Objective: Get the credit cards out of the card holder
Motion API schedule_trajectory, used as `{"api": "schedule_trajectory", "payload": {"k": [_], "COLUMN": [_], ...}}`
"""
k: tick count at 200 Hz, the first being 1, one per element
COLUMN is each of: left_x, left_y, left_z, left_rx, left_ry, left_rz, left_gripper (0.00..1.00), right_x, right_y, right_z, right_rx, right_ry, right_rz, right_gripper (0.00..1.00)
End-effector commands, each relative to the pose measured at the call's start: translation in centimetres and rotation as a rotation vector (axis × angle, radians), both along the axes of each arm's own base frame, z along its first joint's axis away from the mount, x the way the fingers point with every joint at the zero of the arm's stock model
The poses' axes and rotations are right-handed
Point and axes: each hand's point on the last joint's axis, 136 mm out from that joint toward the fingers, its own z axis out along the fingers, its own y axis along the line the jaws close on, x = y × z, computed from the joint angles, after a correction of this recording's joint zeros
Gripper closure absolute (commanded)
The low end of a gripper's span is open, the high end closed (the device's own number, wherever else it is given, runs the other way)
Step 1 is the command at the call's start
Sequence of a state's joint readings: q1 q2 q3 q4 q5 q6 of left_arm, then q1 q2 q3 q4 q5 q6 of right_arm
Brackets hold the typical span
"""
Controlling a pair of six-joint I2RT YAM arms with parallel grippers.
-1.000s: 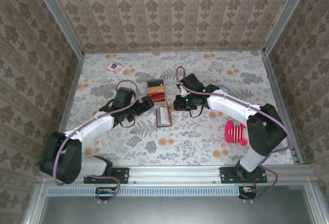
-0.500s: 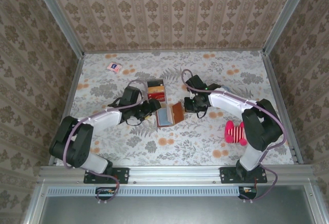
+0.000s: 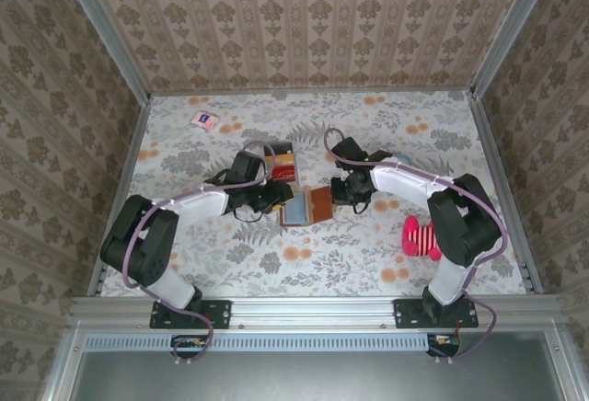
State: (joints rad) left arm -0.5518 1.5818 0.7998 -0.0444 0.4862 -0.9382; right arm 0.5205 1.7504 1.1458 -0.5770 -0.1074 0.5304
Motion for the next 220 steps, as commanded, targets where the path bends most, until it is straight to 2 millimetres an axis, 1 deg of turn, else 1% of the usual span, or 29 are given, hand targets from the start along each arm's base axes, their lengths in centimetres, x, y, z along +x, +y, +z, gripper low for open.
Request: {"api": "schedule_trajectory", "payload": {"k": [1, 22, 43, 78, 110, 135, 165, 220], "left_x": [-0.1, -0.2, -0.1, -0.2, -0.4, -0.5, -0.6, -0.6], "left_y": [-0.1, 0.2, 0.3, 0.2, -0.1, -0.2, -0.9, -2.4], "left_z": [-0.6, -1.5, -1.9, -2.2, -2.5, -3.0, -2.8, -1.7], "left_rx": [0.042, 0.072, 0.087, 0.095, 0.086, 0.084, 0.047, -0.048], "left_ry": [0.02, 0.034, 0.037, 0.04, 0.05, 0.066, 0.068, 0.056], "left_rz": [-0.022, -0.024, -0.024, -0.036, -0.046, -0.046, -0.067, -0.106], "left_gripper": [0.61, 0.61, 0.61, 0.62, 0.66, 0.66, 0.66, 0.74], "right_x": [-0.8, -0.8, -0.8, -0.9, -0.9, -0.9, -1.0, -0.9], "right_y": [-0.9, -1.0, -1.0, -0.9, -0.4, -0.3, -0.1, 0.4], "right_z": [-1.2, -1.3, -1.4, -1.5, -1.4, -1.5, -1.7, -1.7], "right_rx": [-0.038, -0.039, -0.037, -0.032, -0.008, -0.001, 0.006, 0.028], "right_ry": [0.048, 0.05, 0.053, 0.055, 0.06, 0.065, 0.071, 0.076], "right_rz": [-0.022, -0.023, -0.024, -0.026, -0.026, -0.028, -0.025, -0.015], "right_gripper": [0.89, 0.89, 0.89, 0.89, 0.89, 0.89, 0.89, 0.9]}}
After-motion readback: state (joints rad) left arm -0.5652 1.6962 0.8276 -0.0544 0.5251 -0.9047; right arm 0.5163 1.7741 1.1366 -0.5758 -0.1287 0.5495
